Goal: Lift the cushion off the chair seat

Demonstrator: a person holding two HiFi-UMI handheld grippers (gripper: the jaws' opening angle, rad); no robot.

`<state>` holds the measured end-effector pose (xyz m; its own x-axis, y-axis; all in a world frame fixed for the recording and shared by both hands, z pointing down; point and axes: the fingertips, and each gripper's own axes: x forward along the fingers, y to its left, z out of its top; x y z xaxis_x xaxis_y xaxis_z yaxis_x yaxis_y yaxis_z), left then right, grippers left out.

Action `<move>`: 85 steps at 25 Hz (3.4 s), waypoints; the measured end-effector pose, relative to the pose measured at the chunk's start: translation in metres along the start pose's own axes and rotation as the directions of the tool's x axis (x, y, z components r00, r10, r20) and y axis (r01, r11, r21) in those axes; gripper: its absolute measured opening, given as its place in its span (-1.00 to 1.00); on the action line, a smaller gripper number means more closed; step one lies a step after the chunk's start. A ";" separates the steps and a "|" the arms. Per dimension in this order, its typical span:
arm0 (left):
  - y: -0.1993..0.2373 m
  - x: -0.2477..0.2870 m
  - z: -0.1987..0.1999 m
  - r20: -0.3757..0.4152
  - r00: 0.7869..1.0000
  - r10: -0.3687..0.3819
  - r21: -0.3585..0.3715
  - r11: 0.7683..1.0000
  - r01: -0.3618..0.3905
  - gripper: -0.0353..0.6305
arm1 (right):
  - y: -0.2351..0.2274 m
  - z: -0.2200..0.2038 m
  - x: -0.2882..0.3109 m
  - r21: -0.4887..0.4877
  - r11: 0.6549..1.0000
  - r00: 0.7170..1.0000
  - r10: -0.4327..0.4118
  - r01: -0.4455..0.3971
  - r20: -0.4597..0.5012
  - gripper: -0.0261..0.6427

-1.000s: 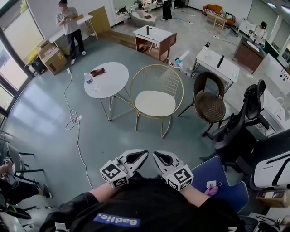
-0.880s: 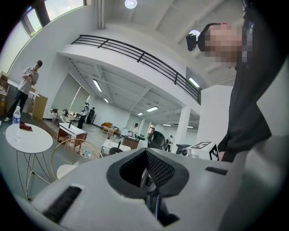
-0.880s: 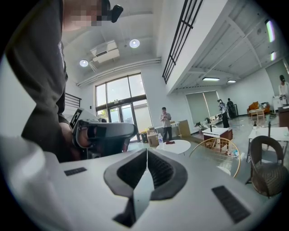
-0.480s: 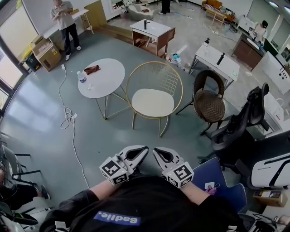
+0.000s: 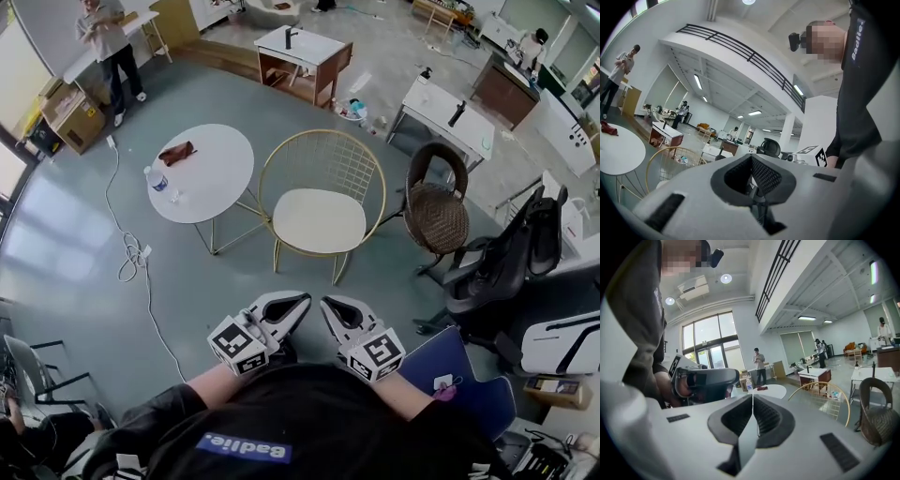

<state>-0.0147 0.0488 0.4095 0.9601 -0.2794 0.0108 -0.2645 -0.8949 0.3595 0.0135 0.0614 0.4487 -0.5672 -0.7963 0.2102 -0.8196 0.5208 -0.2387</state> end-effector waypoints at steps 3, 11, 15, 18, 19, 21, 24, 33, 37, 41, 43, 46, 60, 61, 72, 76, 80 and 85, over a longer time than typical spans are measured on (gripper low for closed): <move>0.030 0.003 0.015 0.000 0.999 -0.032 -0.001 0.999 0.032 -0.85 | -0.010 0.008 0.033 0.013 0.999 1.000 -0.031 0.031 -0.006 -0.83; 0.091 0.008 0.044 0.009 0.993 -0.117 -0.010 0.993 0.117 -0.85 | -0.029 0.025 0.097 0.063 0.992 0.994 -0.108 0.109 -0.005 -0.83; 0.118 0.013 0.047 0.009 0.992 -0.123 -0.010 0.992 0.123 -0.85 | -0.049 0.023 0.117 0.099 0.983 0.987 -0.159 0.158 0.004 -0.83; 0.133 0.022 0.042 0.000 0.993 -0.115 -0.013 0.993 0.115 -0.85 | -0.069 0.014 0.123 0.118 0.976 0.983 -0.181 0.180 0.001 -0.83; 0.136 0.026 0.039 -0.006 0.994 -0.108 -0.016 0.994 0.108 -0.85 | -0.076 0.011 0.125 0.124 0.975 0.983 -0.183 0.182 -0.003 -0.83; 0.143 0.033 0.036 -0.016 0.996 -0.090 -0.023 0.996 0.089 -0.85 | -0.086 0.004 0.129 0.134 0.975 0.984 -0.179 0.179 -0.014 -0.83; 0.149 0.045 0.033 -0.018 0.998 -0.060 -0.038 0.998 0.059 -0.85 | -0.101 -0.007 0.131 0.143 0.974 0.985 -0.172 0.175 -0.033 -0.83; 0.158 0.070 0.011 -0.057 0.998 -0.010 -0.058 0.998 0.006 -0.85 | -0.145 -0.052 0.132 0.205 0.960 0.981 -0.177 0.191 -0.084 -0.83; 0.158 0.083 0.006 -0.076 0.997 -0.006 -0.048 0.999 0.002 -0.85 | -0.167 -0.080 0.136 0.225 0.954 0.978 -0.174 0.197 -0.116 -0.83; 0.166 0.094 -0.003 -0.092 0.996 0.005 -0.036 0.999 -0.008 -0.85 | -0.183 -0.112 0.138 0.243 0.950 0.975 -0.162 0.195 -0.150 -0.83; 0.171 0.099 -0.010 -0.103 0.995 0.009 -0.033 0.999 -0.013 -0.85 | -0.190 -0.126 0.140 0.268 0.944 0.975 -0.157 0.195 -0.159 -0.83; 0.176 0.106 -0.020 -0.116 0.993 0.013 -0.031 0.999 -0.017 -0.85 | -0.197 -0.144 0.141 0.300 0.933 0.973 -0.154 0.200 -0.169 -0.83; 0.196 0.123 -0.043 -0.125 0.992 0.031 -0.028 0.999 -0.035 -0.85 | -0.229 -0.235 0.150 0.443 0.852 0.954 -0.188 0.277 -0.236 -0.82; 0.199 0.123 -0.046 -0.127 0.991 0.036 -0.028 0.999 -0.040 -0.85 | -0.232 -0.242 0.151 0.451 0.845 0.951 -0.195 0.288 -0.241 -0.82; 0.217 0.126 -0.073 -0.120 0.991 0.067 -0.035 0.997 -0.072 -0.85 | -0.258 -0.318 0.156 0.623 0.690 0.928 -0.235 0.368 -0.288 -0.62; 0.219 0.125 -0.080 -0.120 0.991 0.066 -0.027 0.997 -0.070 -0.85 | -0.264 -0.343 0.162 0.706 0.617 0.937 -0.218 0.348 -0.271 -0.53; 0.222 0.122 -0.089 -0.117 0.991 0.068 -0.026 0.997 -0.071 -0.85 | -0.272 -0.362 0.169 0.786 0.537 0.950 -0.216 0.307 -0.223 -0.45; 0.227 0.112 -0.100 -0.122 0.990 0.074 -0.035 0.996 -0.079 -0.85 | -0.285 -0.383 0.180 0.866 0.424 0.955 -0.238 0.266 -0.177 -0.44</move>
<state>0.0417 -0.1514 0.5854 0.9417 -0.3003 0.1517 -0.3361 -0.8574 0.3897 0.1139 -0.1120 0.9179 -0.3612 -0.8298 0.4255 -0.4286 -0.2575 -0.8660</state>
